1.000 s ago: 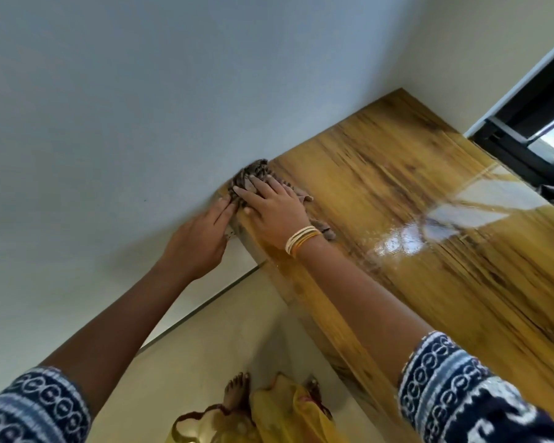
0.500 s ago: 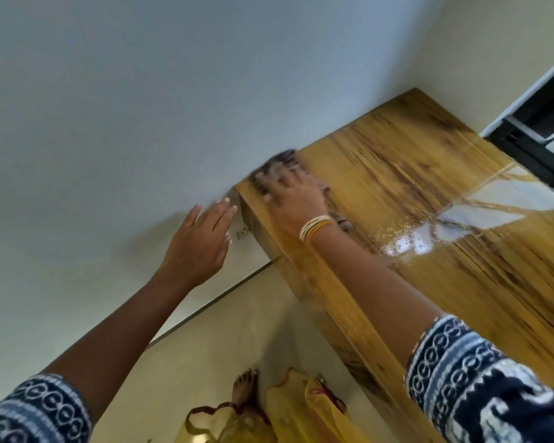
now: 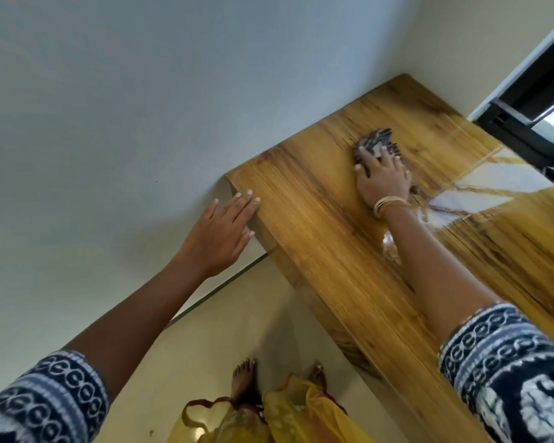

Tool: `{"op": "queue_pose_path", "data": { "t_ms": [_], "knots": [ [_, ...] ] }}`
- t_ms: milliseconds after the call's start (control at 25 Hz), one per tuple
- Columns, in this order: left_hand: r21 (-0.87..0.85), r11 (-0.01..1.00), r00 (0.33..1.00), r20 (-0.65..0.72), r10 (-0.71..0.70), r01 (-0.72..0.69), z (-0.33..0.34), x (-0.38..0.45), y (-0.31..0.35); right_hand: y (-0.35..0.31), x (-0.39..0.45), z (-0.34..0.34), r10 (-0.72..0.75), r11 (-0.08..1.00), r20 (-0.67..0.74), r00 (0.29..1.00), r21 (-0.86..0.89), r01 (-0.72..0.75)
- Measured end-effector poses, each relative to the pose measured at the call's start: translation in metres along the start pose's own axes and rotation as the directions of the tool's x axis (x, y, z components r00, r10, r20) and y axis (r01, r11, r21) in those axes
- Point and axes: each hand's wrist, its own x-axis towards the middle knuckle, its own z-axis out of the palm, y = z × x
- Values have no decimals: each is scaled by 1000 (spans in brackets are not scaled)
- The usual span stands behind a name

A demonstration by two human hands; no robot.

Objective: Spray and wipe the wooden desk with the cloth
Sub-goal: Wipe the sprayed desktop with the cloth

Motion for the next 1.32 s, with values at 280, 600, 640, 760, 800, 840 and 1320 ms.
{"op": "queue_pose_path", "data": {
  "t_ms": [280,600,640,760,800,840,1320],
  "knots": [
    [-1,1000,1000,20,-23,23,8,3,7,-34,-144,24,-803,579,183,568,11,815],
    [-44,999,999,-20,28,-29,13,5,41,147,16,-31,15,998,-16,1000,60,-14],
    [-48,999,1000,-15,16,-17,14,5,43,151,16,-35,154,987,6,988,54,-154],
    [4,1000,1000,-28,10,-10,11,5,46,108,-24,-27,1,1000,-3,1000,27,-1],
    [19,1000,999,-28,23,-23,9,6,48,88,-49,-19,-169,985,6,986,43,169],
    [23,999,999,-26,42,-42,7,8,52,70,-81,-10,-350,936,26,936,43,349],
    [-80,974,968,-152,198,-212,5,128,186,192,-15,-38,-255,964,-35,966,69,257]
  ]
}}
